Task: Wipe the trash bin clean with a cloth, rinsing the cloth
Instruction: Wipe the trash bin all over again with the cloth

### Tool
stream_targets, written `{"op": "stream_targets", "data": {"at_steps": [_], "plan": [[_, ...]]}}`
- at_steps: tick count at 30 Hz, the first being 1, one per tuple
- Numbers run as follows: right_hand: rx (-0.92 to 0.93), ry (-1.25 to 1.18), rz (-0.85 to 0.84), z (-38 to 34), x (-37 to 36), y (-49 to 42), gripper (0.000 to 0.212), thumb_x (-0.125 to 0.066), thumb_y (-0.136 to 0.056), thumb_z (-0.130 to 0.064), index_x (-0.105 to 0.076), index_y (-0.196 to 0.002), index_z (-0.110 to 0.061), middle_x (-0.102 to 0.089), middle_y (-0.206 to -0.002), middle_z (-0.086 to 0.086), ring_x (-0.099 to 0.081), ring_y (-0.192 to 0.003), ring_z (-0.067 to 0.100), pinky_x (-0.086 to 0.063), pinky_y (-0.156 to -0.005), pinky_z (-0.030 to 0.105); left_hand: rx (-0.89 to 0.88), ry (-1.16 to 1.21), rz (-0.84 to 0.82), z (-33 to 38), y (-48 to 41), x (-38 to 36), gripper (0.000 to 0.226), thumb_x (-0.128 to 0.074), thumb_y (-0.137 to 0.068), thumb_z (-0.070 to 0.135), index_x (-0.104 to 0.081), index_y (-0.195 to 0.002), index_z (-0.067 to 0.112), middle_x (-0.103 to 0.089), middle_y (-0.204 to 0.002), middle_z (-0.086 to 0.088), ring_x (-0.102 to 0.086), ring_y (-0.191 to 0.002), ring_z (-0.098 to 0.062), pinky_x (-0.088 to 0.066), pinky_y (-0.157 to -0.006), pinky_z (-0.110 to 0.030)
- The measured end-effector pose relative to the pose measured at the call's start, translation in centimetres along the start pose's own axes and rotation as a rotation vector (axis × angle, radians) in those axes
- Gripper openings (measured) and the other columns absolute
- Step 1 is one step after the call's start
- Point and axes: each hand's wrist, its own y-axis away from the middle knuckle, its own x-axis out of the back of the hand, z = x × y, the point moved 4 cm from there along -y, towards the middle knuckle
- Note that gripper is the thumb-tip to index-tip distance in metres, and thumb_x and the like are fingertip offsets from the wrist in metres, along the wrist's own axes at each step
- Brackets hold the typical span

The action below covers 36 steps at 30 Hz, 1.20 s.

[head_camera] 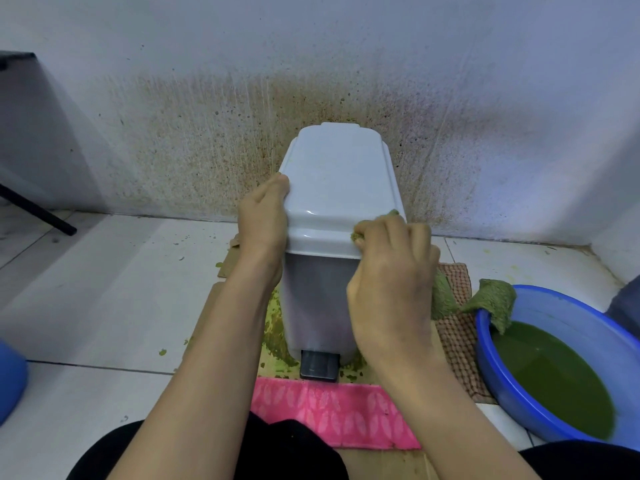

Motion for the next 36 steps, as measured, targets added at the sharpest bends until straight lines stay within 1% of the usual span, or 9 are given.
{"op": "stream_targets", "data": {"at_steps": [5,10,15,19,24,29,32,34,36], "plan": [[0.106,0.144,0.046,-2.9,-0.4,-0.3,0.034,-0.036,-0.072,0.007,-0.065,-0.079,-0.009,-0.061,-0.079,0.009,-0.056,-0.077,0.031,-0.04,-0.066,0.04,0.015,0.019,-0.02,-0.2,0.1,0.2,0.027,-0.05,-0.101,0.025,-0.07,-0.084,0.019,-0.07,-0.076,0.008,-0.061,-0.059,-0.001,-0.044,-0.05,-0.012],[0.207,0.168,0.038,-6.7,-1.7,-0.6,0.022,-0.044,-0.075,0.003,-0.061,-0.068,-0.009,-0.057,-0.07,0.009,-0.057,-0.072,0.029,-0.037,-0.062,0.038,-0.004,-0.026,-0.139,0.2,0.2,0.8,0.025,-0.041,-0.105,0.022,-0.065,-0.102,0.014,-0.064,-0.088,0.003,-0.056,-0.059,0.008,-0.042,-0.048,-0.007],[0.338,0.083,-0.084,-9.9,-3.3,-0.6,0.028,-0.04,-0.076,0.002,-0.063,-0.068,-0.01,-0.059,-0.071,0.008,-0.057,-0.074,0.029,-0.039,-0.064,0.038,0.299,0.424,-0.374,-0.9,0.0,3.2,0.058,-0.021,-0.106,0.047,-0.054,-0.139,0.012,-0.069,-0.124,-0.01,-0.067,-0.112,-0.019,-0.05,-0.092,-0.029],[0.346,-0.235,-0.201,-7.8,-2.0,0.5,0.028,-0.049,-0.077,0.0,-0.07,-0.092,-0.012,-0.065,-0.092,0.003,-0.055,-0.089,0.028,-0.037,-0.075,0.037,0.323,0.541,-0.25,-2.4,0.4,5.6,0.064,-0.028,-0.104,0.054,-0.058,-0.134,0.006,-0.064,-0.132,-0.015,-0.061,-0.124,-0.027,-0.047,-0.104,-0.038],[-0.175,-0.829,-0.125,-3.3,0.8,3.5,0.019,-0.061,-0.09,-0.002,-0.072,-0.101,-0.013,-0.067,-0.101,-0.006,-0.06,-0.104,0.016,-0.048,-0.092,0.031,0.105,0.285,0.012,-3.3,5.7,7.1,0.026,-0.049,-0.103,0.029,-0.069,-0.113,0.017,-0.07,-0.12,0.0,-0.063,-0.12,-0.019,-0.049,-0.095,-0.031],[-0.386,-1.182,-0.259,-4.1,-0.1,5.2,0.025,-0.052,-0.097,-0.013,-0.063,-0.12,-0.018,-0.063,-0.127,0.004,-0.057,-0.123,0.015,-0.043,-0.108,0.038,0.044,0.31,-0.171,-2.5,12.1,3.6,0.041,-0.062,-0.09,0.043,-0.067,-0.117,0.012,-0.072,-0.116,-0.008,-0.068,-0.109,-0.019,-0.055,-0.087,-0.034],[-0.277,-1.051,-0.353,-3.8,1.0,3.5,0.028,-0.049,-0.1,-0.015,-0.06,-0.125,-0.019,-0.046,-0.146,-0.009,-0.061,-0.112,0.003,-0.05,-0.097,0.028,0.081,0.377,-0.001,-2.6,12.0,3.7,0.032,-0.07,-0.088,0.027,-0.069,-0.111,0.005,-0.074,-0.104,-0.015,-0.07,-0.095,-0.024,-0.058,-0.084,-0.039],[-0.206,-0.831,-0.208,-2.0,2.2,1.7,0.023,-0.05,-0.1,-0.015,-0.066,-0.117,-0.018,-0.047,-0.14,-0.014,-0.066,-0.094,0.008,-0.057,-0.08,0.034,-0.004,0.274,0.134,-2.6,10.7,5.2,0.03,-0.074,-0.088,0.029,-0.071,-0.108,0.007,-0.075,-0.104,-0.011,-0.07,-0.097,-0.023,-0.058,-0.09,-0.045],[-0.223,-0.681,-0.026,0.4,2.5,0.2,0.025,-0.048,-0.098,-0.022,-0.066,-0.116,-0.017,-0.052,-0.136,-0.008,-0.058,-0.108,-0.001,-0.054,-0.087,0.032,-0.222,-0.034,0.215,-1.8,9.7,6.2,0.023,-0.075,-0.086,0.032,-0.073,-0.104,0.017,-0.071,-0.107,-0.003,-0.067,-0.102,-0.015,-0.054,-0.095,-0.043]]}}
